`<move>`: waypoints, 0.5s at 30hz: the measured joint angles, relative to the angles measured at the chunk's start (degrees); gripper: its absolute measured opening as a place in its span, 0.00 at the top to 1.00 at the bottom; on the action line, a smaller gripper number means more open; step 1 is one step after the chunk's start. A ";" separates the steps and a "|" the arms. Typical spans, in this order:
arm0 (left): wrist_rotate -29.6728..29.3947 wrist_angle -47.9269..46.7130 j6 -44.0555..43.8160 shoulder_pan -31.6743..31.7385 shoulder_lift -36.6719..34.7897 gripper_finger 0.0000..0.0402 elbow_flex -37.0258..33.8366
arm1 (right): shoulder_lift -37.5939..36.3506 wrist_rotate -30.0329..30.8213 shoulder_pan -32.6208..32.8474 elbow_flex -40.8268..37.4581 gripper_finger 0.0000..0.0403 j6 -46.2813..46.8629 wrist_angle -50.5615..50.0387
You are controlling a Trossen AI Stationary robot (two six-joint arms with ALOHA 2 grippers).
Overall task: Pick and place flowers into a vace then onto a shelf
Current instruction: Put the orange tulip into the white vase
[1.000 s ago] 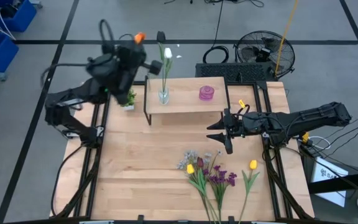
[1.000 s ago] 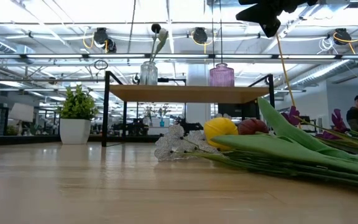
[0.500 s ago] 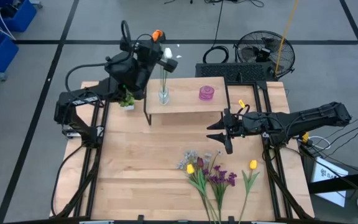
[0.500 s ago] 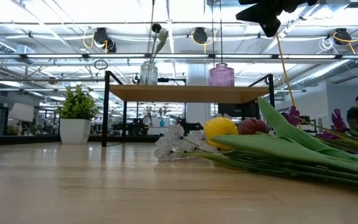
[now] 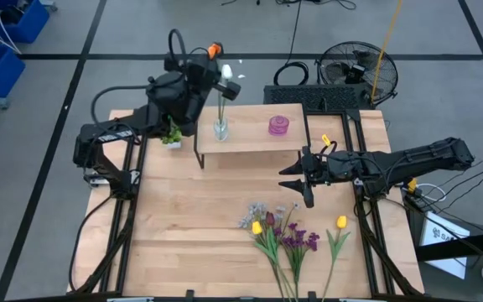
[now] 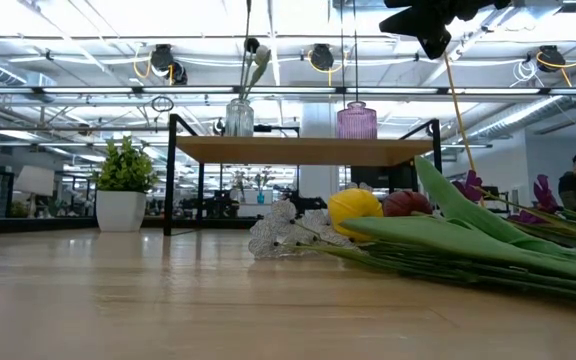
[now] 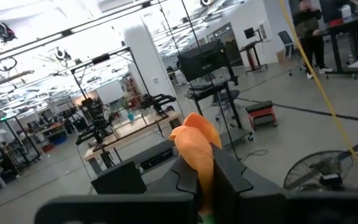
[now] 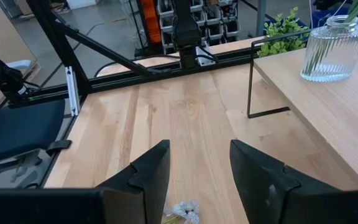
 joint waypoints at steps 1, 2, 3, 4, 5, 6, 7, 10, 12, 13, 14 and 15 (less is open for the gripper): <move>0.04 -0.68 -0.26 -0.03 0.00 0.96 0.00 | 0.00 -0.04 0.00 0.00 0.60 0.00 0.00; 0.00 -1.25 -0.63 -0.05 0.00 0.98 0.00 | 0.00 -0.06 0.00 0.00 0.60 0.02 0.00; 0.02 -1.89 -1.23 -0.09 0.00 0.98 0.00 | 0.00 -0.09 0.00 0.00 0.60 0.02 0.00; 0.02 -2.47 -1.63 -0.09 0.00 0.98 0.00 | 0.00 -0.11 0.00 0.00 0.60 0.02 0.00; 0.02 -2.92 -2.32 -0.09 0.00 0.97 0.00 | 0.01 -0.11 -0.01 0.00 0.60 0.02 0.00; 0.02 -3.70 -3.15 -0.09 0.00 0.96 0.00 | 0.00 -0.11 0.00 0.00 0.60 0.02 0.00; 0.02 -4.51 -4.11 -0.09 0.00 0.95 0.00 | 0.00 -0.13 0.00 0.00 0.60 0.02 0.00; -0.03 -6.71 -6.64 -0.09 0.00 0.93 0.00 | 0.00 -0.13 0.00 0.00 0.60 0.04 0.00; -0.04 -7.33 -7.06 -0.09 0.00 0.94 0.00 | 0.00 -0.14 0.00 0.00 0.60 0.04 0.00; -0.07 -7.36 -7.02 -0.09 0.00 0.95 0.00 | 0.00 -0.16 0.00 0.00 0.60 0.04 0.00; -0.13 -7.36 -6.89 -0.09 0.00 0.96 0.00 | 0.00 -0.15 0.00 0.00 0.60 0.05 0.00; -0.26 -7.50 -6.84 -0.09 0.00 0.97 0.00 | 0.00 -0.16 0.00 0.00 0.60 0.05 0.00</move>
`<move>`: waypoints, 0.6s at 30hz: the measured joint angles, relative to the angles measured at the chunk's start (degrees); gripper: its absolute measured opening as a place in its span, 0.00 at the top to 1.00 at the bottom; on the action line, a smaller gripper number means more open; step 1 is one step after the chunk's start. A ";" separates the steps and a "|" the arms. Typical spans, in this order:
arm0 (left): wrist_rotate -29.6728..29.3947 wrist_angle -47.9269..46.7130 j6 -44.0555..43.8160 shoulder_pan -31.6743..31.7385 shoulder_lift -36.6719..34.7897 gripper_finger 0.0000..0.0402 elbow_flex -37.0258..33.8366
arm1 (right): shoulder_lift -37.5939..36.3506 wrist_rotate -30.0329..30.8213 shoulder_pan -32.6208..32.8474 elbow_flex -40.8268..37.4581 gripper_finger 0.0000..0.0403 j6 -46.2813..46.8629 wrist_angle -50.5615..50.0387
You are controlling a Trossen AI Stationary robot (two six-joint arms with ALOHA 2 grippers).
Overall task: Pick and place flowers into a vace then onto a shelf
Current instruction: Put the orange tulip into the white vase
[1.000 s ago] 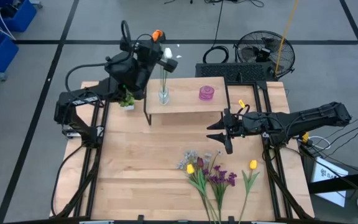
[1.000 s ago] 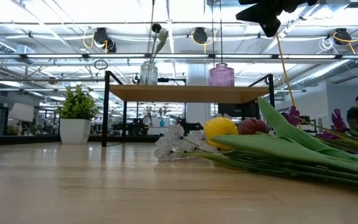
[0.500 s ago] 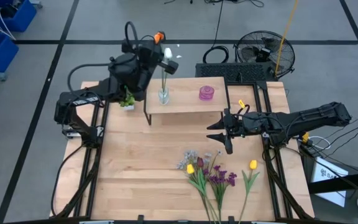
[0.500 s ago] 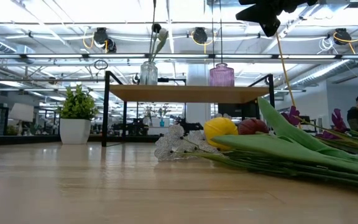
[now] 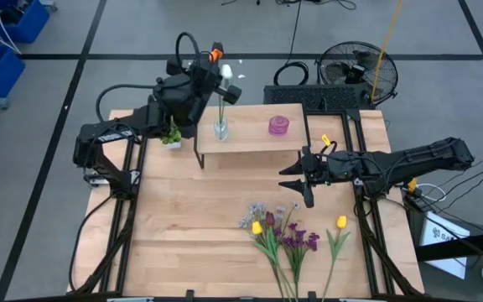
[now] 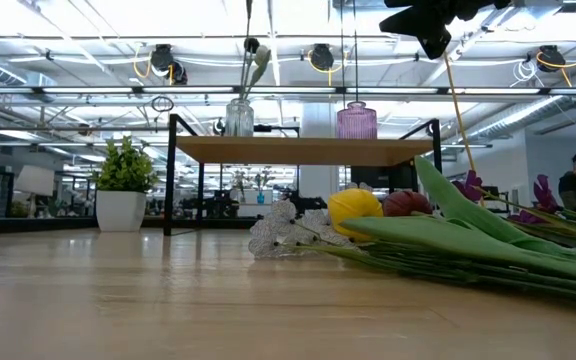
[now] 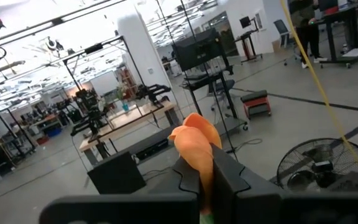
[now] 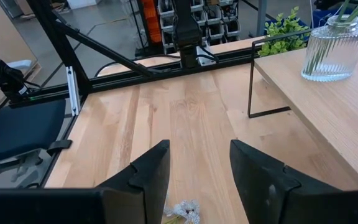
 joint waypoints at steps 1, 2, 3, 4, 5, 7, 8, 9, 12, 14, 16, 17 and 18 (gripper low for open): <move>-0.01 -0.53 -0.10 0.00 0.00 0.98 0.00 | 0.00 0.00 0.00 0.00 0.60 0.00 0.00; -0.09 -1.26 -0.37 0.00 0.00 0.98 0.00 | 0.00 0.00 0.00 0.00 0.60 0.00 0.00; -0.26 -2.10 -0.91 0.00 0.00 0.98 0.00 | 0.00 0.00 0.00 0.00 0.60 0.00 0.00; -0.32 -3.05 -1.51 0.06 0.00 0.97 0.00 | 0.00 0.00 0.00 0.00 0.60 0.00 0.00; -0.57 -3.93 -2.33 0.23 0.00 0.96 0.00 | 0.00 0.00 0.00 0.00 0.60 0.00 0.00; -1.30 -5.56 -4.15 0.64 0.00 0.93 0.00 | 0.00 0.00 0.00 0.00 0.60 0.00 0.00; -1.31 -6.39 -5.15 0.90 0.00 0.92 0.00 | 0.00 0.00 0.00 0.00 0.60 0.00 0.00; -1.34 -7.23 -6.09 1.13 0.00 0.92 0.00 | 0.00 0.00 0.00 0.00 0.60 0.00 0.00; -1.33 -9.77 -8.06 1.82 0.00 0.94 0.00 | 0.00 -0.01 -0.01 0.00 0.60 0.01 0.00; -1.29 -11.51 -8.97 2.20 0.00 0.96 0.00 | 0.00 -0.01 0.00 0.00 0.60 0.02 0.00; -0.53 -13.46 -10.04 2.45 0.00 0.98 0.00 | 0.00 -0.02 0.00 0.00 0.60 0.00 0.00; 0.29 -14.39 -10.59 2.47 0.00 0.98 0.00 | 0.00 -0.02 0.00 0.00 0.60 0.00 0.00; 0.89 -15.10 -11.28 2.47 0.00 0.98 0.00 | 0.00 -0.02 0.00 0.00 0.60 0.01 0.00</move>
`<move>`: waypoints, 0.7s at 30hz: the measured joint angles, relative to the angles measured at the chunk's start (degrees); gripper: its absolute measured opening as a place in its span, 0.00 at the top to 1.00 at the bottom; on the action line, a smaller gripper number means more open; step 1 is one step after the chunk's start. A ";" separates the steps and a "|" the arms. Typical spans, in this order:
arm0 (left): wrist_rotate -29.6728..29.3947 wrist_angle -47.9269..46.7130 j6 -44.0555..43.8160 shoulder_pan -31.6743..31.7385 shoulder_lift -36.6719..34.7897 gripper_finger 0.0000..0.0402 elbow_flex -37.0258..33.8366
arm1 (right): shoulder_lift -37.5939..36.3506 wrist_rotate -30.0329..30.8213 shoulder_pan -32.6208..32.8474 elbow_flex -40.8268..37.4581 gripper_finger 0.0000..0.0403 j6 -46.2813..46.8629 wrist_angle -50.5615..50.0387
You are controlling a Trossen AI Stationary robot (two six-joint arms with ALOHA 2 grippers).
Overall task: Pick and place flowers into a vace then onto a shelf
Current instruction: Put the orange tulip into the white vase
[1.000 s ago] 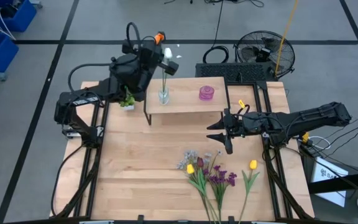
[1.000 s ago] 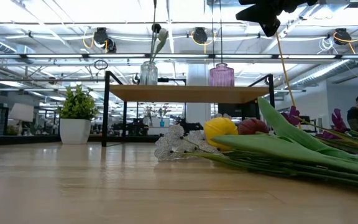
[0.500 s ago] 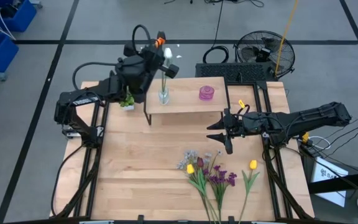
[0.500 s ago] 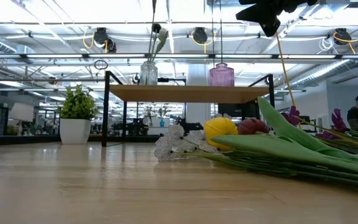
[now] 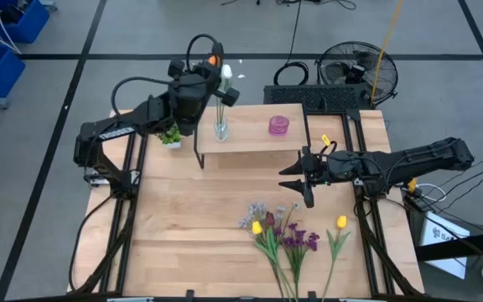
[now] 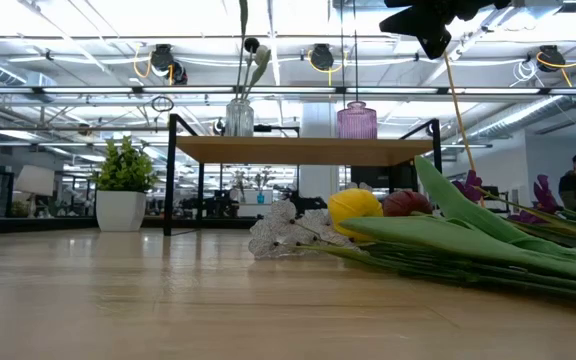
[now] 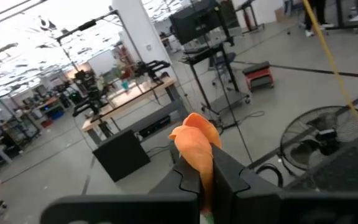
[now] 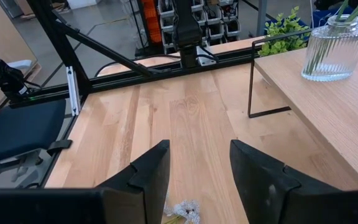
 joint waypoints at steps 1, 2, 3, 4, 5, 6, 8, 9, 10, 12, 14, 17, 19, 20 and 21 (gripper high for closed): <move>0.63 -0.65 -0.62 -0.04 0.00 0.97 0.00 | 0.00 0.00 0.00 0.00 0.60 -0.01 0.00; 1.11 -1.34 -1.16 -0.16 0.00 0.95 0.00 | 0.00 0.00 0.00 -0.02 0.60 -0.01 -0.01; 1.30 -2.26 -1.62 -0.37 0.00 0.92 0.00 | 0.00 0.00 0.00 -0.02 0.60 -0.01 0.00; 1.32 -3.07 -2.15 -0.57 0.00 0.89 0.00 | 0.00 0.00 0.00 -0.02 0.60 0.01 0.00; 1.34 -3.69 -2.72 -0.79 0.00 0.86 0.00 | 0.00 0.00 0.00 -0.02 0.60 -0.01 0.00; 1.36 -4.28 -3.07 -0.99 0.00 0.84 0.00 | 0.00 0.00 0.00 -0.02 0.60 -0.01 0.00; 1.29 -5.26 -4.05 -1.63 0.00 0.79 0.00 | 0.00 0.00 0.00 -0.02 0.60 -0.01 0.00; 1.19 -5.58 -4.51 -1.94 0.00 0.77 0.00 | 0.00 0.00 0.00 -0.02 0.60 -0.01 0.00; 0.90 -5.88 -4.88 -2.29 0.00 0.74 0.00 | 0.00 0.00 0.00 -0.02 0.60 -0.03 0.00; 0.48 -6.20 -5.33 -2.96 0.00 0.71 0.00 | 0.00 0.00 0.00 -0.02 0.60 -0.07 0.00; -0.56 -6.29 -5.51 -3.71 0.00 0.67 0.00 | 0.00 0.00 0.00 -0.02 0.60 -0.09 0.00; -2.17 -6.45 -5.62 -4.61 0.00 0.63 0.00 | 0.00 0.00 0.00 -0.02 0.60 -0.14 0.00; -2.21 -6.49 -5.62 -5.30 0.00 0.60 0.00 | 0.00 0.00 0.00 -0.02 0.60 -0.16 0.00; -2.22 -6.54 -5.62 -5.75 0.00 0.58 0.00 | 0.00 0.00 0.00 -0.02 0.60 -0.16 -0.02; -2.20 -6.53 -5.62 -6.23 0.00 0.57 0.00 | 0.00 0.00 0.00 -0.02 0.60 -0.16 -0.01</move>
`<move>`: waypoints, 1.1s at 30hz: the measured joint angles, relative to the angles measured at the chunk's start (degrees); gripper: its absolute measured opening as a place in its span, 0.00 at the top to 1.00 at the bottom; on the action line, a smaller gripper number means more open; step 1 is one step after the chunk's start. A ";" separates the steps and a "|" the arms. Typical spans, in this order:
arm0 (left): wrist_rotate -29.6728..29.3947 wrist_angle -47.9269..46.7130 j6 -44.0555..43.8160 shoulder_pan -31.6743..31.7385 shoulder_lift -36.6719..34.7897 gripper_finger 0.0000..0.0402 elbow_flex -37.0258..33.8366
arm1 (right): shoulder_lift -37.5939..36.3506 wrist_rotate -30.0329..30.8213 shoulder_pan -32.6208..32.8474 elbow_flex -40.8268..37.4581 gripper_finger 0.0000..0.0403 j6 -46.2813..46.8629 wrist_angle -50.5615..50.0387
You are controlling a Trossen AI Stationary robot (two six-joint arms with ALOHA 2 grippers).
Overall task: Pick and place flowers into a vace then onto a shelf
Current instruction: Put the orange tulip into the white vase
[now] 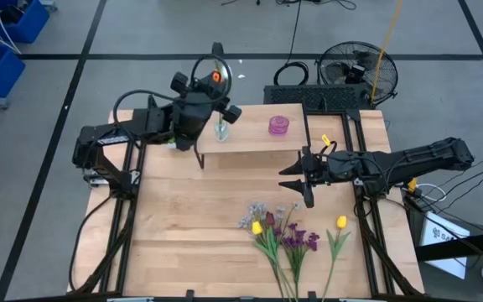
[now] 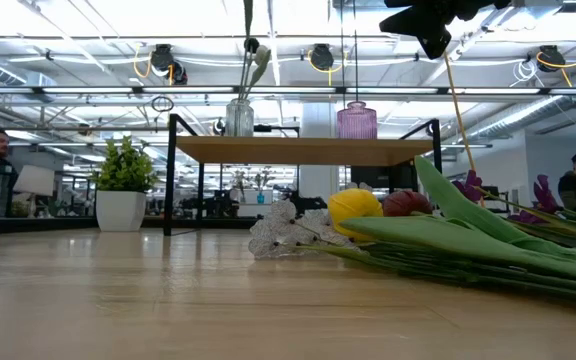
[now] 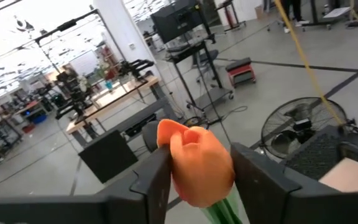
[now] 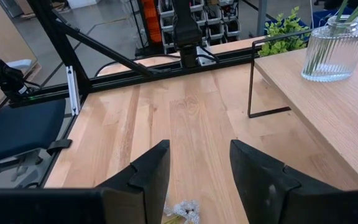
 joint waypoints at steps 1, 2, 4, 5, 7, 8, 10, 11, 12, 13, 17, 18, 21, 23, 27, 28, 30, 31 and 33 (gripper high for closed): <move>0.01 -0.01 0.01 -0.43 0.00 0.56 0.00 | 0.00 0.00 0.00 0.00 0.60 0.00 0.01; 0.04 -0.04 0.00 -0.92 0.00 0.54 0.00 | 0.00 0.00 0.00 0.00 0.60 0.00 0.01; 0.31 -0.84 -0.40 -1.63 0.00 0.52 0.00 | 0.00 0.00 0.00 0.00 0.60 0.00 0.01; 0.40 -1.65 -1.11 -1.98 0.00 0.51 0.00 | 0.00 0.00 0.00 0.00 0.60 0.00 0.01; 0.41 -3.59 -3.52 -2.49 0.00 0.49 0.00 | 0.00 0.00 0.00 0.00 0.60 0.00 0.01; 0.39 -4.79 -4.68 -2.59 0.00 0.48 0.00 | 0.00 0.00 0.00 0.00 0.60 0.00 0.00; 0.18 -7.50 -6.83 -2.64 0.00 0.47 -0.01 | 0.00 0.00 0.00 0.00 0.60 0.00 0.01; 0.18 -8.84 -8.04 -2.62 0.00 0.47 0.00 | 0.00 0.00 0.00 0.00 0.60 0.00 0.01; 0.18 -10.06 -9.25 -2.62 0.00 0.47 -0.02 | 0.00 0.00 0.00 0.00 0.60 0.00 0.01; 0.18 -10.93 -10.49 -2.58 0.00 0.47 -0.02 | 0.00 -0.02 0.00 0.00 0.60 0.04 0.01; 1.55 -12.35 -13.13 -2.60 0.00 0.47 -0.02 | 0.00 -0.02 0.00 0.00 0.60 0.13 0.01; 2.30 -12.34 -13.57 -2.60 0.00 0.47 -0.02 | 0.00 -0.02 0.00 0.00 0.60 0.13 0.00; 3.91 -12.36 -13.73 -2.89 0.00 0.47 -0.02 | 0.00 -0.02 0.00 0.00 0.60 0.13 0.01; 3.96 -12.40 -13.58 -3.23 0.00 0.47 -0.02 | 0.00 -0.02 0.00 0.00 0.60 0.13 0.01; 3.24 -12.58 -13.68 -4.23 0.00 0.47 -0.02 | 0.00 -0.02 0.00 0.00 0.60 0.14 0.01; 3.24 -12.79 -13.73 -4.57 0.00 0.47 -0.02 | 0.00 -0.02 0.00 0.00 0.60 0.13 0.01; 3.21 -13.48 -14.41 -5.17 0.00 0.47 -0.02 | 0.00 -0.02 0.00 0.00 0.60 0.14 0.01; 3.21 -14.00 -15.05 -5.45 0.00 0.47 -0.02 | 0.00 -0.02 0.00 0.00 0.60 0.15 0.01; 3.20 -15.40 -16.71 -6.06 0.00 0.47 -0.02 | 0.00 -0.02 0.00 0.00 0.60 0.15 0.01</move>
